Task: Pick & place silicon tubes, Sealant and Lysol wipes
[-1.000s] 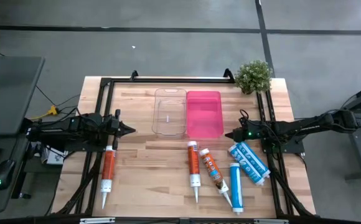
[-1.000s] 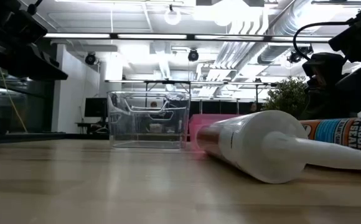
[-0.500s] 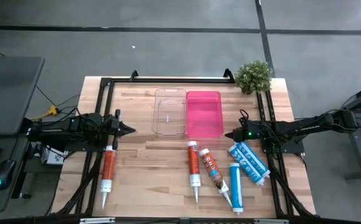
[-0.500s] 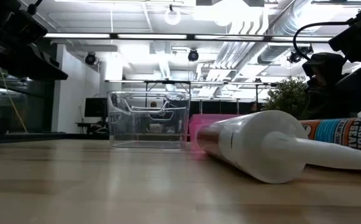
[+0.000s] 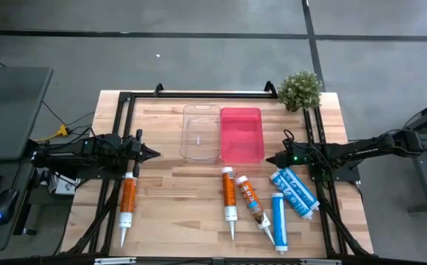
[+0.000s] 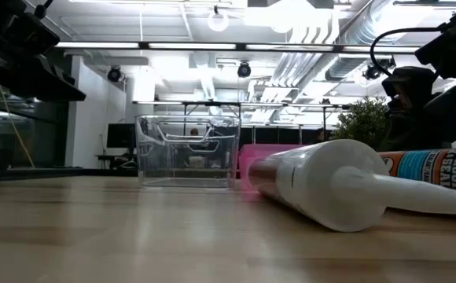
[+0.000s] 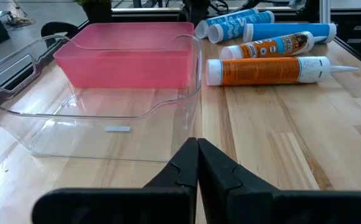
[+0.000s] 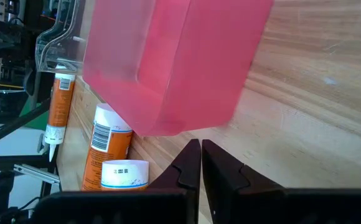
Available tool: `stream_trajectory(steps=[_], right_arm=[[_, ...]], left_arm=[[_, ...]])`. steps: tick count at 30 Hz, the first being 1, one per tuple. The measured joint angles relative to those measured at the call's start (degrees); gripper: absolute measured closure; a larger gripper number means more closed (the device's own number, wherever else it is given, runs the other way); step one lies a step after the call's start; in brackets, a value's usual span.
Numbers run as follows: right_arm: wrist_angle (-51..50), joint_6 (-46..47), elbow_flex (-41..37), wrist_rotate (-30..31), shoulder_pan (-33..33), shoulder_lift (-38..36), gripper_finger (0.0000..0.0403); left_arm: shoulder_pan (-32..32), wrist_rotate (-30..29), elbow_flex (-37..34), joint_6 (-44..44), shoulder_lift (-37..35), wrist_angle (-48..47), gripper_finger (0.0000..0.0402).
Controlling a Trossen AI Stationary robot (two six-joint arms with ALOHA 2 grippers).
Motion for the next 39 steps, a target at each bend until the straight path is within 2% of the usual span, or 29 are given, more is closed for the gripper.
stream_trajectory(steps=[4, 10, 16, 22, 27, 32, 34, 39], right_arm=[[0.0, -0.01, 0.0, -0.01, 0.02, 0.0, 0.0391], [0.0, -0.02, 0.0, -0.01, 0.0, 0.0, 0.0391], [0.0, 0.0, 0.0, 0.01, 0.02, 0.0, 0.0391], [0.0, -0.01, 0.0, -0.01, 0.01, 0.0, 0.0391], [0.0, 0.0, 0.0, 0.01, 0.02, 0.0, 0.0391], [0.0, -0.02, 0.0, -0.01, 0.0, 0.0, 0.0391], [0.0, -0.02, 0.0, 0.01, 0.0, 0.0, 0.0391], [0.0, -0.02, 0.0, 0.01, 0.0, 0.0, 0.0391]], left_arm=[[0.02, -1.85, 0.0, 3.78, 0.01, 0.0, 0.0401], [0.02, -1.36, -0.01, 3.4, 0.01, 0.56, 0.0401], [0.0, 5.61, -0.06, -7.96, -0.01, 4.7, 0.0401], [0.0, 6.19, -0.06, -17.76, -0.01, 7.28, 0.0401], [0.0, 2.68, -0.06, -27.6, 0.19, 11.62, 0.0401], [0.02, -1.32, -0.06, -30.03, 0.38, 15.9, 0.0401], [0.02, -1.92, -0.03, -31.21, 1.1, 16.26, 0.0401], [0.0, -3.43, 3.1, -42.43, 4.48, 12.6, 0.0401]])
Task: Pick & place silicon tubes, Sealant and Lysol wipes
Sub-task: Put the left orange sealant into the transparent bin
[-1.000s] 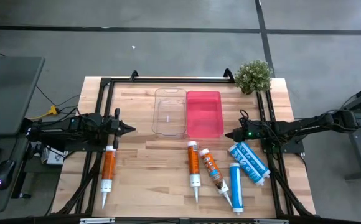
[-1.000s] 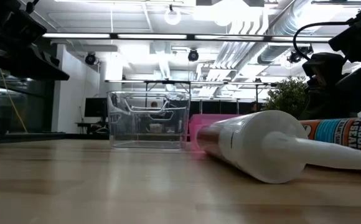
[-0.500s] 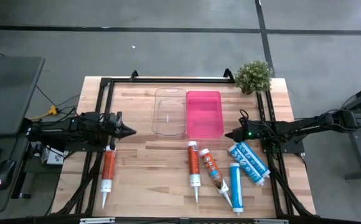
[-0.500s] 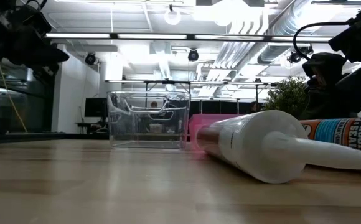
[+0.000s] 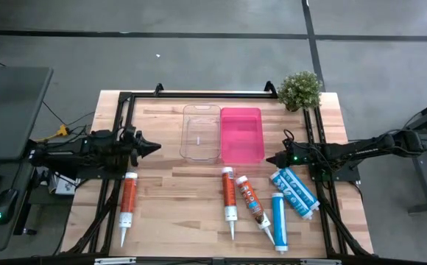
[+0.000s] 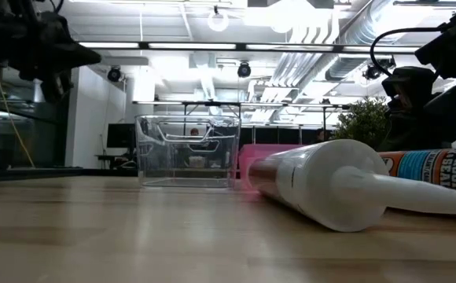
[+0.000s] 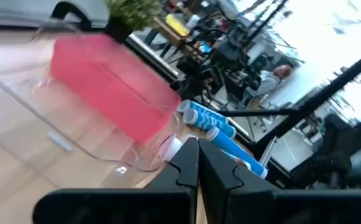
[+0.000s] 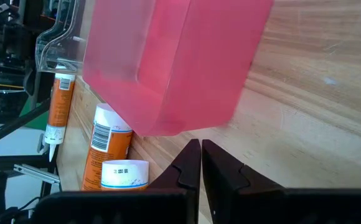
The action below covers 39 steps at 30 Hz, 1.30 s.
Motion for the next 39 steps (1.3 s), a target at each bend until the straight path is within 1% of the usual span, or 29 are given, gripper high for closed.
stream_trajectory(steps=[3, 5, 9, 11, 14, 18, 20, 23, 27, 29, 34, 39], right_arm=[[0.0, 0.0, 0.0, -0.01, 0.01, 0.0, 0.0391], [0.0, 0.01, 0.0, -0.02, 0.0, 0.0, 0.0391], [0.0, 0.0, -0.01, -0.01, 0.01, 0.0, 0.0391], [0.0, 0.02, 0.0, 0.01, 0.01, 0.0, 0.0391], [0.0, 0.02, 0.0, -0.01, 0.01, 0.0, 0.0391], [0.0, 0.0, 0.0, 0.0, 0.02, 0.0, 0.0391], [0.0, 0.02, 0.0, -0.02, 0.02, 0.0, 0.0391], [0.0, 0.01, 0.0, -0.02, 0.02, 0.0, 0.0391], [0.0, 0.02, 0.0, -0.02, 0.01, 0.0, 0.0391], [0.0, 0.0, 0.0, -0.02, 0.01, 0.0, 0.0391], [0.0, 0.0, 0.0, -0.02, 0.02, 0.0, 0.0391], [0.0, 0.0, -0.02, -0.02, 0.02, 0.0, 0.0391]], left_arm=[[0.0, -1.61, 3.6, -1.63, 3.58, -5.53, 0.0401], [0.0, -4.29, 7.53, -3.86, 6.57, -10.08, 0.0401], [0.0, -10.52, 16.87, -14.03, 14.2, -27.6, 0.0401], [0.0, -12.2, 21.55, -18.82, 18.41, -35.63, 0.0401], [0.0, -12.2, 26.92, -26.14, 24.15, -46.46, 0.0401], [0.0, -8.35, 30.71, -34.32, 30.51, -53.79, 0.0401], [-0.13, -5.85, 31.24, -37.48, 33.29, -54.66, 0.0401], [-2.07, -2.81, 31.27, -42.87, 37.7, -54.25, 0.0401], [-7.08, -1.99, 31.5, -50.58, 42.91, -50.26, 0.0401], [-9.87, -1.9, 32.42, -53.95, 45.64, -50.05, 0.0401], [-15.85, 0.7, 35.59, -61.05, 53.52, -53.28, 0.0401], [-21.48, 3.89, 38.44, -67.58, 58.45, -55.87, 0.0401]])
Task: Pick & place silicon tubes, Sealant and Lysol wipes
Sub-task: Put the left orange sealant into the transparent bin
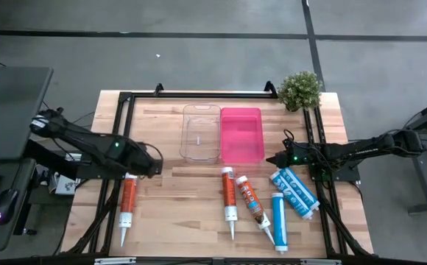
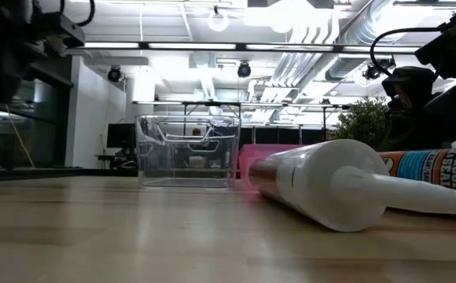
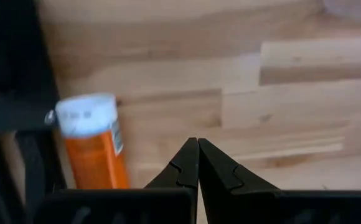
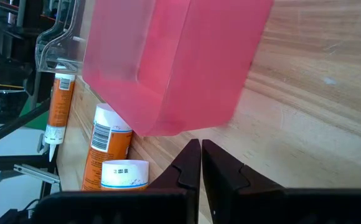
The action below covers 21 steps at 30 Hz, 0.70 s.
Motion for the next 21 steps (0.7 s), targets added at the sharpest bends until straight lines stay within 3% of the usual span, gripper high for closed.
stream_trajectory(steps=[9, 15, 21], right_arm=[[0.0, 0.0, 0.01, 0.0, 0.0, 0.0, 0.0391], [0.04, 0.01, 0.02, 0.0, 0.0, 0.0, 0.0391], [0.02, 0.0, 0.01, 0.0, 0.0, 0.0, 0.0391]], left_arm=[[-10.96, 3.5, 0.64, -17.37, 2.24, -2.66, 0.0401], [-14.75, 6.49, 0.64, -20.62, 2.23, -2.9, 0.0397], [-15.65, 7.43, 0.64, -22.11, 3.28, -3.82, 0.0332]])
